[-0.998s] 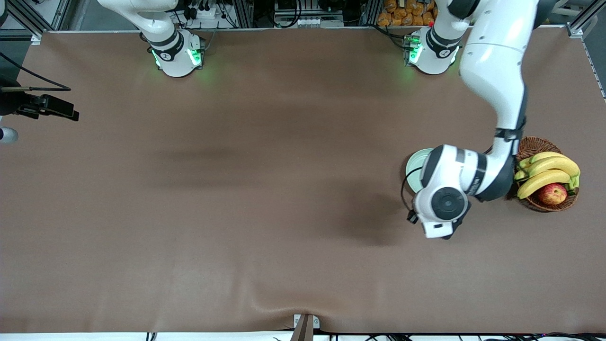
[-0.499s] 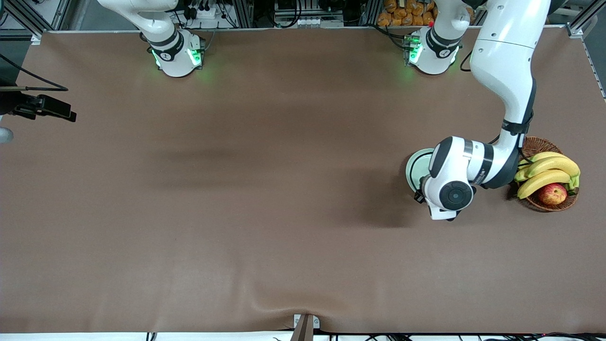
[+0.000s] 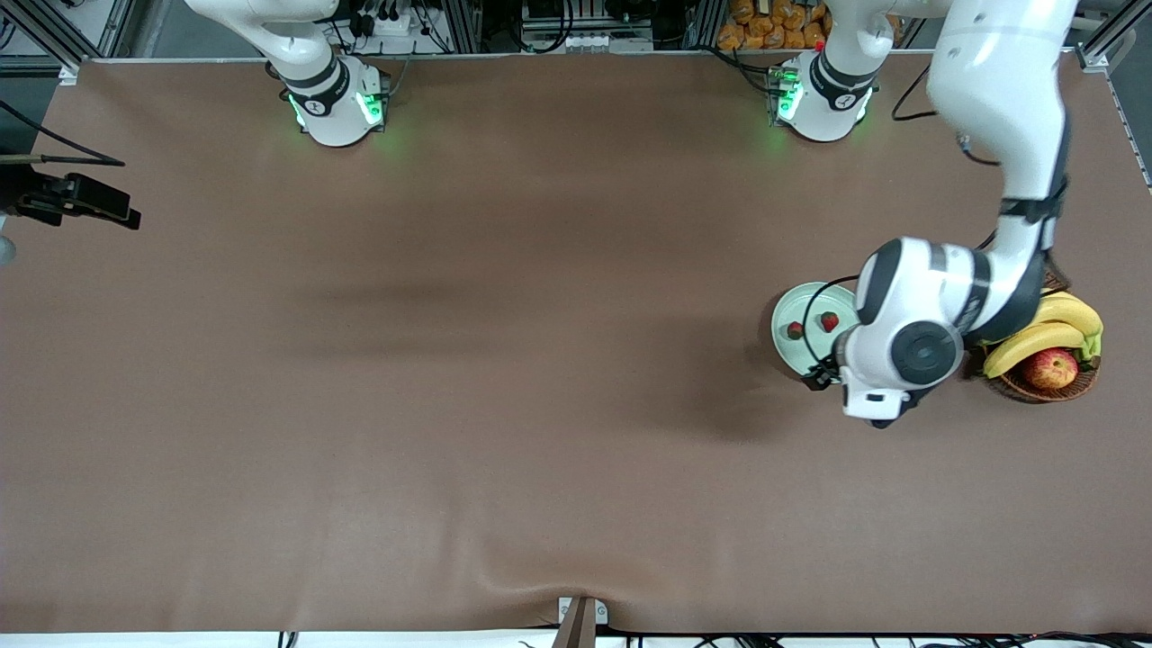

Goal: Collect all strawberries into plate

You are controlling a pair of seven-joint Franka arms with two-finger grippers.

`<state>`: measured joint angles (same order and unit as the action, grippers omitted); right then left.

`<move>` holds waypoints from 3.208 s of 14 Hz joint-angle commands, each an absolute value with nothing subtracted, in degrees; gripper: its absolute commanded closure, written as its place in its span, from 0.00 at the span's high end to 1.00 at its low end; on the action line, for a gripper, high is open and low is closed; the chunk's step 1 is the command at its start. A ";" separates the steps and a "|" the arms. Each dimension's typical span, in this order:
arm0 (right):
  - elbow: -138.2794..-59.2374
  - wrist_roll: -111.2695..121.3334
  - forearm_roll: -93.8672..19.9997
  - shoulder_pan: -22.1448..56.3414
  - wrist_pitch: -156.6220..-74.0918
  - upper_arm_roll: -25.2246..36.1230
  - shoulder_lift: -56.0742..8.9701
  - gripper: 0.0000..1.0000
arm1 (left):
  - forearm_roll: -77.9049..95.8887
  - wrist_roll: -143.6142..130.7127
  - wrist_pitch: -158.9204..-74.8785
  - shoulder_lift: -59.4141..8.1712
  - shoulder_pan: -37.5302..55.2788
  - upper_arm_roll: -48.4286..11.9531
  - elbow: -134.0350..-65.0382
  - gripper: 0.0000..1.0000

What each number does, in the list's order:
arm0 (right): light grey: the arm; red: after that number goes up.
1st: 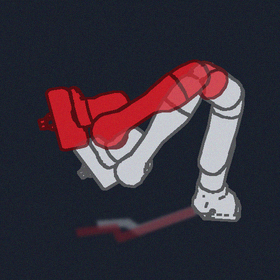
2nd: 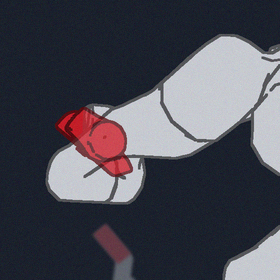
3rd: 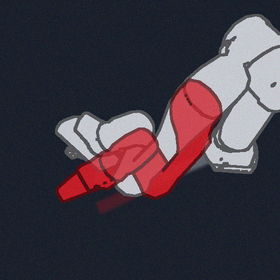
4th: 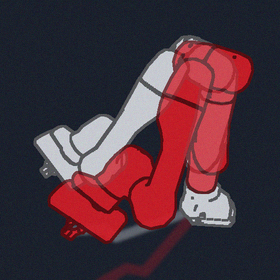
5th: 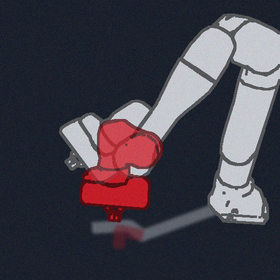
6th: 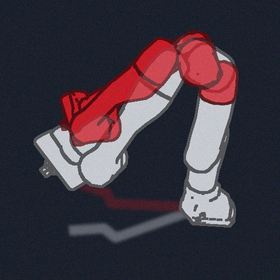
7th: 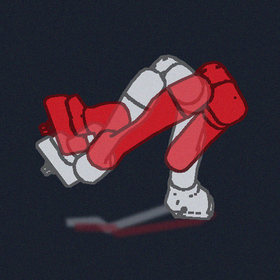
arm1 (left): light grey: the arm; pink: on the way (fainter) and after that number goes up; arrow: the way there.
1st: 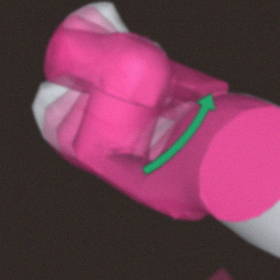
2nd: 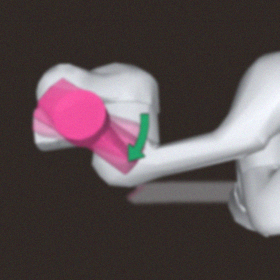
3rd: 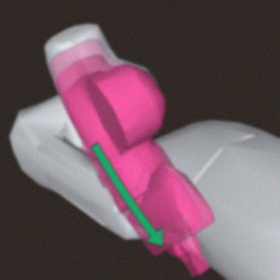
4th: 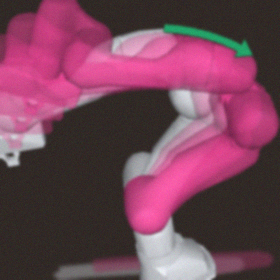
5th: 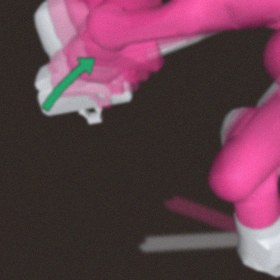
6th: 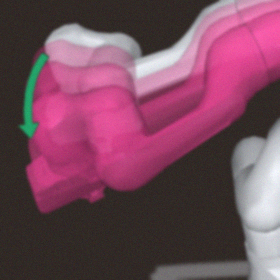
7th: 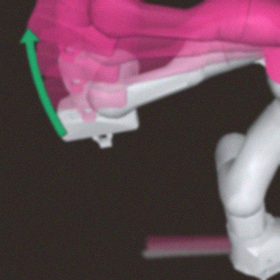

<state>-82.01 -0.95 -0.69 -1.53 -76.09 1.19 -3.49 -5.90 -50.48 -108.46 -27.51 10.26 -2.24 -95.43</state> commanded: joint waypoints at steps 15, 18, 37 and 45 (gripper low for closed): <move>-80.16 -0.88 -0.53 -1.14 -74.19 1.06 -3.43 1.00 | 1.76 -6.43 -90.45 -1.76 2.81 -3.08 -92.92 1.00; -79.54 -0.88 -0.44 -1.23 -73.48 1.14 -3.51 1.00 | 1.67 -3.08 -87.98 -1.76 3.34 -2.90 -89.57 1.00; -78.75 -1.14 -0.35 -1.14 -72.95 1.14 -3.52 1.00 | 1.32 3.08 -84.99 -0.79 0.36 -3.69 -85.78 1.00; -78.75 -1.14 -0.35 -1.14 -72.95 1.05 -3.52 1.00 | 1.23 1.32 -85.60 -0.79 0.35 -3.78 -85.96 1.00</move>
